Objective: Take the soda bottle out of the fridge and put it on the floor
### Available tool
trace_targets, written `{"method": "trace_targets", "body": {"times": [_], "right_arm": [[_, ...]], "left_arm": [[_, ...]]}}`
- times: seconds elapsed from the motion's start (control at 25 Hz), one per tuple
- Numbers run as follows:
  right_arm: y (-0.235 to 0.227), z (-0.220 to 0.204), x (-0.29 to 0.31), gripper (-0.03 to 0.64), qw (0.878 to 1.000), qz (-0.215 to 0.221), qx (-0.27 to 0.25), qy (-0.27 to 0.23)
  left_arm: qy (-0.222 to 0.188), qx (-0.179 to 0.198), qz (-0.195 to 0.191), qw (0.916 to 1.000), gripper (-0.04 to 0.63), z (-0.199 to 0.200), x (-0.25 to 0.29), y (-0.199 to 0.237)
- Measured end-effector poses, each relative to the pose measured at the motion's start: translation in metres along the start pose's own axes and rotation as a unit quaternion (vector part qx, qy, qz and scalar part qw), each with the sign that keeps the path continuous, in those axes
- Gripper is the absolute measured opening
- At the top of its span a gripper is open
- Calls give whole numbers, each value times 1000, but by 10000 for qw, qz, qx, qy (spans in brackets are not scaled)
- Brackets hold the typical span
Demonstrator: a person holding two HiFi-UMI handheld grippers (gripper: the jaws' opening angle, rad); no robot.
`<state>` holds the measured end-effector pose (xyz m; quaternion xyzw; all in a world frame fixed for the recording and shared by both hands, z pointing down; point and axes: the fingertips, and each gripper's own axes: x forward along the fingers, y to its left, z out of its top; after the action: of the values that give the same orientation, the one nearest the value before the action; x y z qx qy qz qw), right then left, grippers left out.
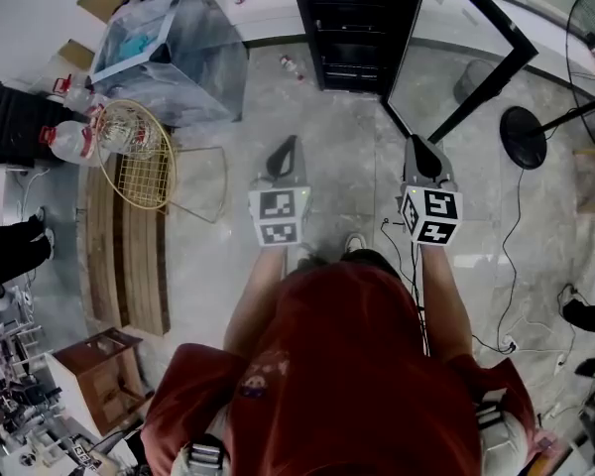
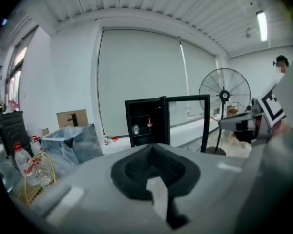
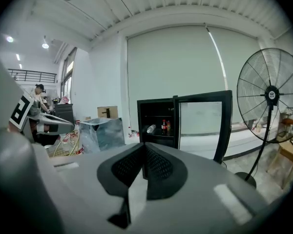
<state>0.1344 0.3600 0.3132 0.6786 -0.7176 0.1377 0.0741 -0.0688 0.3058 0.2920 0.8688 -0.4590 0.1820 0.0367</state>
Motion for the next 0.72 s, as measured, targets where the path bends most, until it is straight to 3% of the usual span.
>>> {"method": "trace_targets", "body": {"times": [0.36,0.72], "right_arm": [[-20,-20,4,0,9993,264,109,256],[-22,-35,21,2,9984,319,86,465]], "left_arm": [[695,-118,172,9974,0,-24,18,-21],[831,-226,108,9962,0,-36,33,-22]]}}
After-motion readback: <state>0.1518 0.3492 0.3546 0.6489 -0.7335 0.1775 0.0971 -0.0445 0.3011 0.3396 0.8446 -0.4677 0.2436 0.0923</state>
